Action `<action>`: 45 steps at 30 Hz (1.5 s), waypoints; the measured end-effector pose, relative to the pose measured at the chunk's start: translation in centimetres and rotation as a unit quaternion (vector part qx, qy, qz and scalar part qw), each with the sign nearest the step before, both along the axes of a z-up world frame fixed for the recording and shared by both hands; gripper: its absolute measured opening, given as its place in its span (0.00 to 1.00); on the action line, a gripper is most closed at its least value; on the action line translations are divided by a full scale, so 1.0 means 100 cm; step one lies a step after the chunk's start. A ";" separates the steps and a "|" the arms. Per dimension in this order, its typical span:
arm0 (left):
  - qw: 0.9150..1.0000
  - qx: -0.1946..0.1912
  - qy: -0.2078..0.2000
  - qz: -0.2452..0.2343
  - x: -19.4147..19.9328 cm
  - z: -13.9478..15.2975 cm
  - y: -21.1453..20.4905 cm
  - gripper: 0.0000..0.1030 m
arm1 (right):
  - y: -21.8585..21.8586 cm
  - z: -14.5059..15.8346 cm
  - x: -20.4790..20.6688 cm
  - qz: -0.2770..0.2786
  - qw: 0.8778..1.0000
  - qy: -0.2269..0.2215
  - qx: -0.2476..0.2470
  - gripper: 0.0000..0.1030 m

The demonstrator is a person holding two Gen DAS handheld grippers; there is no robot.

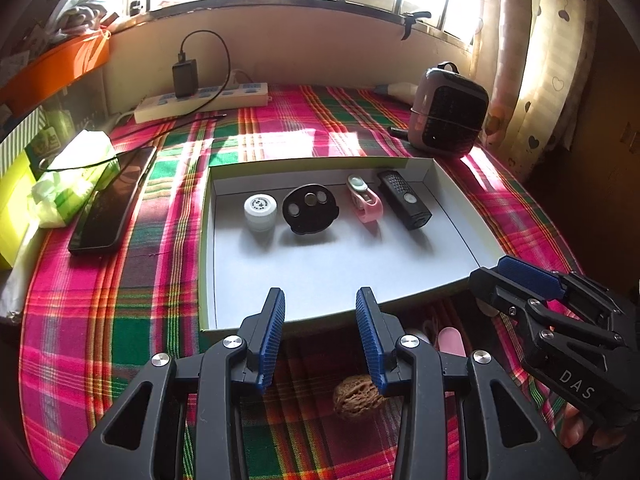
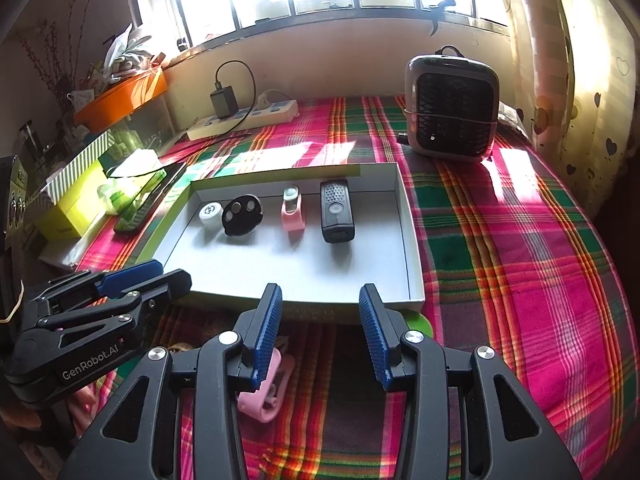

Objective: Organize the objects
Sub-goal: 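Withdraw both grippers from the tray toward the remaining items, then move the left gripper to the walnut while the right gripper grasps the pink ear-hook earphone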

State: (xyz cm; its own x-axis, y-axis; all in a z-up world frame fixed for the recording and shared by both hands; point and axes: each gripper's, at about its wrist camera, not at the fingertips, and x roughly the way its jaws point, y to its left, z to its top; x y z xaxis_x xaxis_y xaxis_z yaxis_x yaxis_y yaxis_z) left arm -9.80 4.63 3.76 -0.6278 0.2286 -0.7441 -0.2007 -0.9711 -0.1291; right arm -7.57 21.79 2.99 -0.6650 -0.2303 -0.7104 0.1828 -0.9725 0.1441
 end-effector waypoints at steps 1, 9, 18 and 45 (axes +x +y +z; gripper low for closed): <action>1.000 0.003 0.003 0.000 0.002 0.001 -0.002 0.34 | 0.001 0.000 0.002 0.000 1.000 0.000 -0.004 0.40; 1.000 0.021 0.007 0.001 0.013 0.003 -0.015 0.34 | 0.006 -0.002 0.013 0.002 1.000 0.001 -0.011 0.41; 1.000 0.029 0.005 0.005 0.031 0.000 -0.027 0.34 | 0.007 -0.007 0.026 0.009 1.000 0.001 -0.008 0.41; 0.996 0.045 -0.045 -0.062 0.030 -0.033 -0.004 0.37 | -0.016 -0.030 0.033 0.061 0.998 -0.031 -0.014 0.44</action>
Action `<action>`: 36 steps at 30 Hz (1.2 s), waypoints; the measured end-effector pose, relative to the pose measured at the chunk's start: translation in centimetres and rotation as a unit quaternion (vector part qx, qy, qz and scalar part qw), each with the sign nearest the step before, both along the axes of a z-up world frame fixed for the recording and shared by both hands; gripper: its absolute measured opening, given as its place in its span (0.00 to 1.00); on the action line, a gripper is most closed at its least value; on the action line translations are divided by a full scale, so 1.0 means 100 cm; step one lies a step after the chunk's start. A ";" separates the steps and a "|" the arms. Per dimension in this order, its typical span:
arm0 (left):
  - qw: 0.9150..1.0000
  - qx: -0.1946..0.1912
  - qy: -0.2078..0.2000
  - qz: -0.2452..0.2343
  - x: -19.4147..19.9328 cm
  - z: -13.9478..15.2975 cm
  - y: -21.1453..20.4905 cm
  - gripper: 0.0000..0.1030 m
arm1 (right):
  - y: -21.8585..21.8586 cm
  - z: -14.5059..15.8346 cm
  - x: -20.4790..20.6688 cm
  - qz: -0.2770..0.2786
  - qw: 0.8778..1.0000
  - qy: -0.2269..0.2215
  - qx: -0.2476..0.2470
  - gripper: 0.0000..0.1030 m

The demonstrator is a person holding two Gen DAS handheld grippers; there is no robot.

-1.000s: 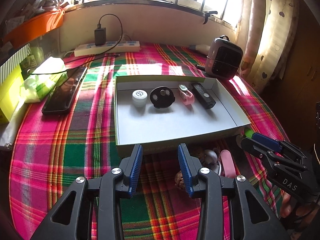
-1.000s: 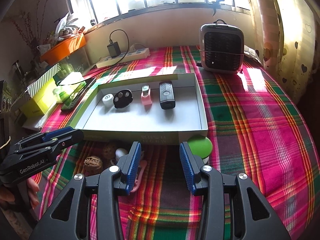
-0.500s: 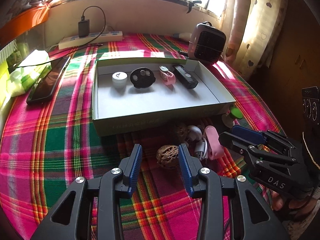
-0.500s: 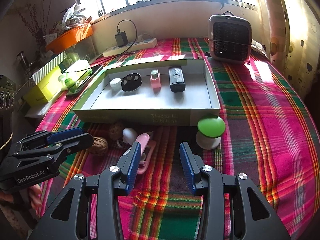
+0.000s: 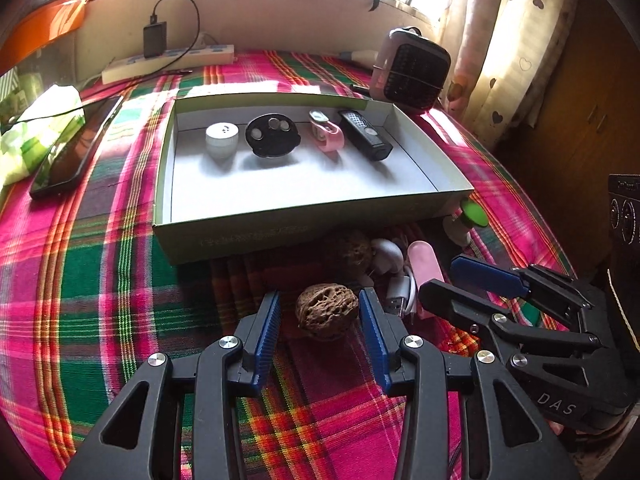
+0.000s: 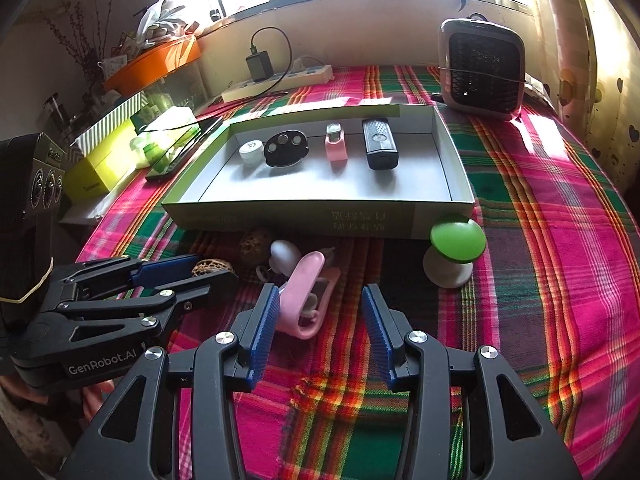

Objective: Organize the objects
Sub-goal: 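Move the left gripper to the walnut while the right gripper grasps the pink ear-hook earphone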

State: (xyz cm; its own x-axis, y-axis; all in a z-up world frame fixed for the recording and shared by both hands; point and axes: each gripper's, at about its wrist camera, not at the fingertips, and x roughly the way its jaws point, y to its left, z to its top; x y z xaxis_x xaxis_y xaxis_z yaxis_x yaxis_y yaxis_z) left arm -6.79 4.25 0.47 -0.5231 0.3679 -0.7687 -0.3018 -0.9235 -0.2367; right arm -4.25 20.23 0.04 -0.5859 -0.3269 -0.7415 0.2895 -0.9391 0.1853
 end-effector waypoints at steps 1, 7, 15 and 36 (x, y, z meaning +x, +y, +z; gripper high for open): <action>1.000 -0.001 0.000 0.001 0.000 0.000 -0.001 0.37 | -0.001 -0.001 0.000 0.001 1.000 -0.002 0.000 0.44; 1.000 0.002 0.002 0.002 -0.001 -0.001 -0.003 0.37 | 0.000 -0.004 -0.001 0.001 1.000 -0.010 -0.012 0.44; 1.000 0.002 0.002 0.002 -0.002 -0.001 -0.004 0.37 | 0.002 -0.007 -0.001 -0.002 0.999 -0.015 -0.032 0.44; 1.000 0.003 0.003 0.002 -0.002 0.000 -0.005 0.37 | 0.014 -0.003 0.007 -0.007 1.000 -0.008 -0.029 0.21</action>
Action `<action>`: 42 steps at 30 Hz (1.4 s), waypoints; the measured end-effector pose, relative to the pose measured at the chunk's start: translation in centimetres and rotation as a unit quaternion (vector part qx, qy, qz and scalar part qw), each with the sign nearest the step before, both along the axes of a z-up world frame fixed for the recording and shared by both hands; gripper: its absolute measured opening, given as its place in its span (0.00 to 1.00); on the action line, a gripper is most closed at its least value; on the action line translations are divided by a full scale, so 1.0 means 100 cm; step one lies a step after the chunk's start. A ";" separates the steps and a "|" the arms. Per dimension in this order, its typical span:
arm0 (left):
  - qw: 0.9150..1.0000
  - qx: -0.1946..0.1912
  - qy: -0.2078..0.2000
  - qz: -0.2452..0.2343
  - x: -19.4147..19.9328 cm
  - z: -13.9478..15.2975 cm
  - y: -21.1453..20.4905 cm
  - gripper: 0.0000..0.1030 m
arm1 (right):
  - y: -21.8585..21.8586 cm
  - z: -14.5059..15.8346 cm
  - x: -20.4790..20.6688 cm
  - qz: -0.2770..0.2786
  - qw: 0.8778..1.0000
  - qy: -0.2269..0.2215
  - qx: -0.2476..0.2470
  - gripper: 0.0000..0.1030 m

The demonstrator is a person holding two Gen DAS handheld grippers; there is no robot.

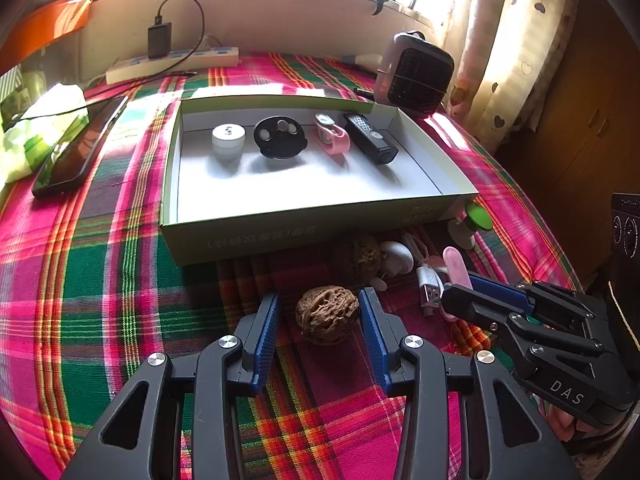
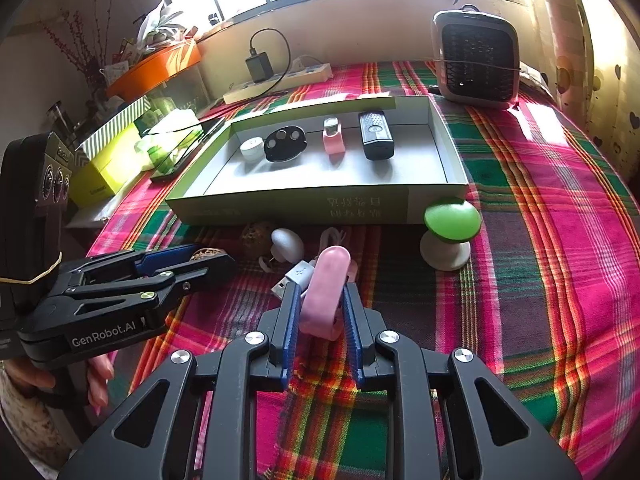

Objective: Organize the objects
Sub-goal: 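Move the left gripper to the walnut while the right gripper grasps the pink ear-hook earphone, then close the left gripper on the walnut while the right gripper lifts the pink earphone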

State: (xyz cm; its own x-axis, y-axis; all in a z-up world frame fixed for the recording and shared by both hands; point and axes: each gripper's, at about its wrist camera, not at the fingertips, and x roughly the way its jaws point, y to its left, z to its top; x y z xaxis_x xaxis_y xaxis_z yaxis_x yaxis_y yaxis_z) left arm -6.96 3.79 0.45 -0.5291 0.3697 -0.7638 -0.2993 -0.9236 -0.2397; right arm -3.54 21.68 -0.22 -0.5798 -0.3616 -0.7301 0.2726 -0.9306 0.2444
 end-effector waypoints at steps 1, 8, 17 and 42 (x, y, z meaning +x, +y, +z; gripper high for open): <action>1.000 0.000 0.000 0.000 0.000 0.000 0.000 0.37 | 0.002 0.000 0.000 0.000 1.000 -0.003 -0.004 0.21; 1.000 0.000 0.000 0.001 0.000 0.000 0.000 0.37 | 0.020 -0.005 0.004 -0.018 0.999 -0.018 -0.022 0.21; 1.000 -0.001 0.000 0.001 0.000 0.000 0.001 0.37 | 0.036 -0.002 0.003 -0.053 0.999 -0.010 -0.007 0.21; 1.000 -0.002 -0.001 0.002 0.000 0.000 0.001 0.37 | 0.057 0.003 0.002 -0.097 0.995 0.024 0.027 0.46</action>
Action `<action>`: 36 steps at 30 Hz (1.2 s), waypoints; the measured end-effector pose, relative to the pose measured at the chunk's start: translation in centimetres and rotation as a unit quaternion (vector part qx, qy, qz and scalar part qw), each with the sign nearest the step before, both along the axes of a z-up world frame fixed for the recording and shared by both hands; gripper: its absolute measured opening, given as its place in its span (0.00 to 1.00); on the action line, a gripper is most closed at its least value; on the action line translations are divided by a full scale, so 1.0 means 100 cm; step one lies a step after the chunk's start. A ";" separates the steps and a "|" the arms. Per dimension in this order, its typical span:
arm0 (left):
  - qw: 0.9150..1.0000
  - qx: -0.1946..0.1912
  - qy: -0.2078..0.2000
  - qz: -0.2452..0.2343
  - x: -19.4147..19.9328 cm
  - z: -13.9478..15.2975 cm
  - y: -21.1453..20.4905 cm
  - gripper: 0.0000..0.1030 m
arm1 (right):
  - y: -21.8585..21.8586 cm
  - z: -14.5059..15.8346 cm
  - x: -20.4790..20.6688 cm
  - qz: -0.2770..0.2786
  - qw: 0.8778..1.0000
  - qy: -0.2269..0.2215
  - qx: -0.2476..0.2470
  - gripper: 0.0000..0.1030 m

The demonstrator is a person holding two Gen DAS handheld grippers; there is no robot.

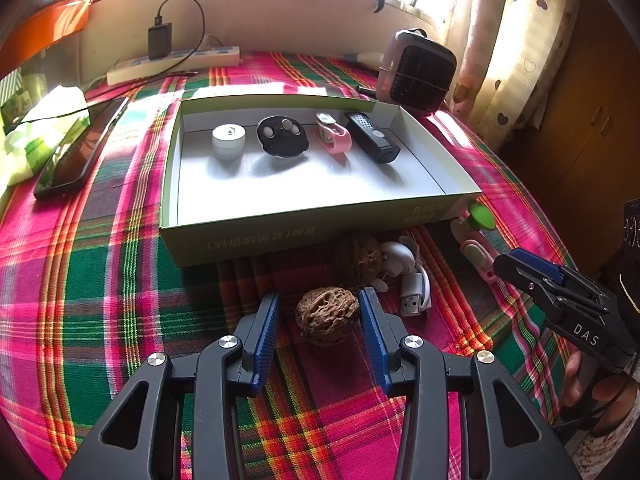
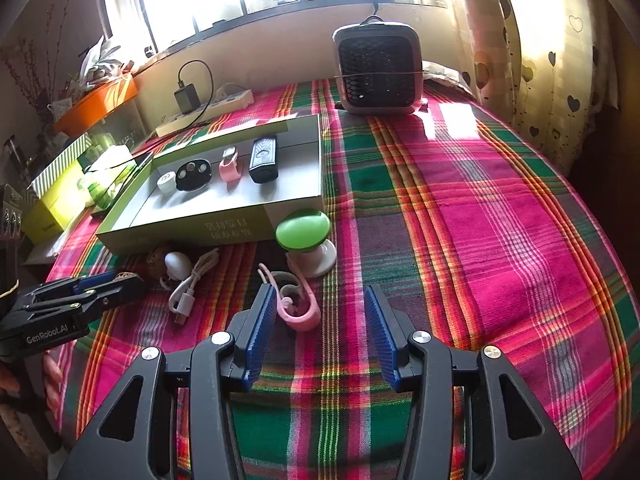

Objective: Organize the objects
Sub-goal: 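Close the left gripper on the walnut while the right gripper lifts the pink earphone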

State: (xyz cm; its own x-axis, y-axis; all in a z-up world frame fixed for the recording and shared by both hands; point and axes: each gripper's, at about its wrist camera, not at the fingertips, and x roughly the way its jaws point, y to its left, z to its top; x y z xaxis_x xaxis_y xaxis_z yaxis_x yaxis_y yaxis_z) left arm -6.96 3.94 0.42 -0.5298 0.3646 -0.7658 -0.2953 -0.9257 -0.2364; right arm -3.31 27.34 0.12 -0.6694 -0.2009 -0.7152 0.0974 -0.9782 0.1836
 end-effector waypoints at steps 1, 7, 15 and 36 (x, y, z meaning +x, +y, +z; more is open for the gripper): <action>1.000 0.000 0.000 0.000 0.000 0.000 0.000 0.37 | -0.001 -0.001 -0.001 0.007 1.000 -0.003 -0.002 0.46; 1.000 -0.006 0.002 -0.002 0.000 -0.001 0.000 0.37 | -0.014 -0.006 -0.009 0.044 0.999 -0.012 0.014 0.46; 0.999 -0.032 0.016 -0.013 0.002 0.000 0.007 0.37 | -0.027 -0.008 -0.018 0.072 0.995 -0.023 0.063 0.46; 0.997 -0.065 0.037 -0.005 0.004 -0.001 0.014 0.28 | -0.032 -0.008 -0.017 0.069 0.993 -0.019 0.095 0.25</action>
State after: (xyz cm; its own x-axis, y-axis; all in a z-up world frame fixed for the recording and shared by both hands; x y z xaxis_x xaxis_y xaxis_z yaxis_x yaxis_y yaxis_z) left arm -6.61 5.38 0.31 -0.5829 0.2706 -0.7662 -0.3165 -0.9441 -0.0927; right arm -4.99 24.19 -0.67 -0.6166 -0.1484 -0.7732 0.2295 -0.9733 0.0038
